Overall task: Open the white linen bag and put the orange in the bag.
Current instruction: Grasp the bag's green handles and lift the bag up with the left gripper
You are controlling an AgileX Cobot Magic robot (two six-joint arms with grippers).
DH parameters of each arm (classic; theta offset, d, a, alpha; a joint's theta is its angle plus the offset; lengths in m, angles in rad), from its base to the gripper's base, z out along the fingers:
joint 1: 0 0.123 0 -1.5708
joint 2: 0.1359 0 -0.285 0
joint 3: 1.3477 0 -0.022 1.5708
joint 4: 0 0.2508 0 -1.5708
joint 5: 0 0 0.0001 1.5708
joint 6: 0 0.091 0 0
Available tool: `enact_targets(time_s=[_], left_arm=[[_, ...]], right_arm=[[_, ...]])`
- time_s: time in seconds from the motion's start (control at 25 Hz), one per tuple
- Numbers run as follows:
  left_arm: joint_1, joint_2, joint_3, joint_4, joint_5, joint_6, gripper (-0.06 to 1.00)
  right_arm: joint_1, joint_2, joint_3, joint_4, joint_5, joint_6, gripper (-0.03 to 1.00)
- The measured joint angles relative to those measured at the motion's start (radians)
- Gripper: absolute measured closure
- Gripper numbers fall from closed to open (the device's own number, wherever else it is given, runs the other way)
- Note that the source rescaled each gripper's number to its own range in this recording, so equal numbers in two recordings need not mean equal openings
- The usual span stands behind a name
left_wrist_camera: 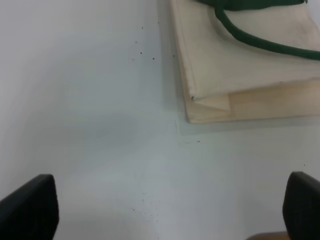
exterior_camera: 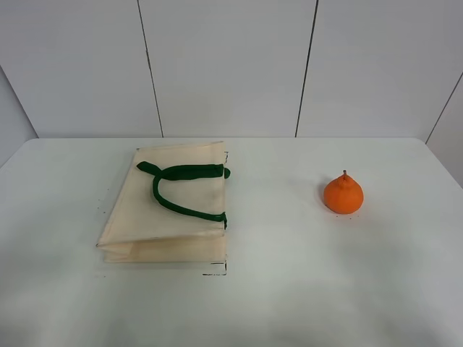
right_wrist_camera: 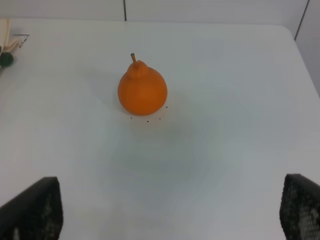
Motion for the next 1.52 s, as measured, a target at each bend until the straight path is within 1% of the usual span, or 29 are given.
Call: enact_targets(time_s=[0.16,0.32,0.44,0.6,0.76,0.92,1.04,1.16,1.24,1.36,1.48,1.52], left_arm=[[0.000,0.018,-0.012,0.000,-0.003,0.000,-0.06],[0.000,0.198,-0.077,0.000,0.000,0.000,-0.06],[0.000,0.421,-0.140,0.004,-0.022,0.000,-0.06],[0.000,0.735,-0.223,0.004,-0.092,0.000,-0.06],[0.000,1.070,-0.347,0.001,-0.139,0.000,-0.06],[0.000,1.386,-0.525,-0.001,-0.160,0.000,-0.06],[0.000,1.570,-0.694,-0.019,-0.157,0.000,-0.06],[-0.010,1.747,-0.886,-0.037,-0.131,-0.009,-0.05],[-0.034,1.837,-0.996,-0.038,-0.105,-0.037,-0.05],[-0.094,1.949,-1.131,-0.042,-0.073,-0.092,-0.04],[-0.163,2.035,-1.216,-0.049,-0.076,-0.163,-0.03],[-0.200,2.085,-1.249,-0.049,-0.083,-0.189,-0.03]], right_arm=[[0.000,0.000,0.000,0.000,0.000,0.000,-0.03],[0.000,0.000,0.000,0.000,0.000,0.000,-0.03],[0.000,0.000,0.000,0.000,0.000,0.000,-0.03],[0.000,0.000,0.000,0.000,0.000,0.000,-0.03],[0.000,0.000,0.000,0.000,0.000,0.000,-0.03],[0.000,0.000,0.000,0.000,0.000,0.000,-0.03],[0.000,0.000,0.000,0.000,0.000,0.000,-0.03],[0.000,0.000,0.000,0.000,0.000,0.000,-0.03],[0.000,0.000,0.000,0.000,0.000,0.000,-0.03],[0.000,0.000,0.000,0.000,0.000,0.000,-0.03],[0.000,0.000,0.000,0.000,0.000,0.000,-0.03],[0.000,0.000,0.000,0.000,0.000,0.000,-0.03]])
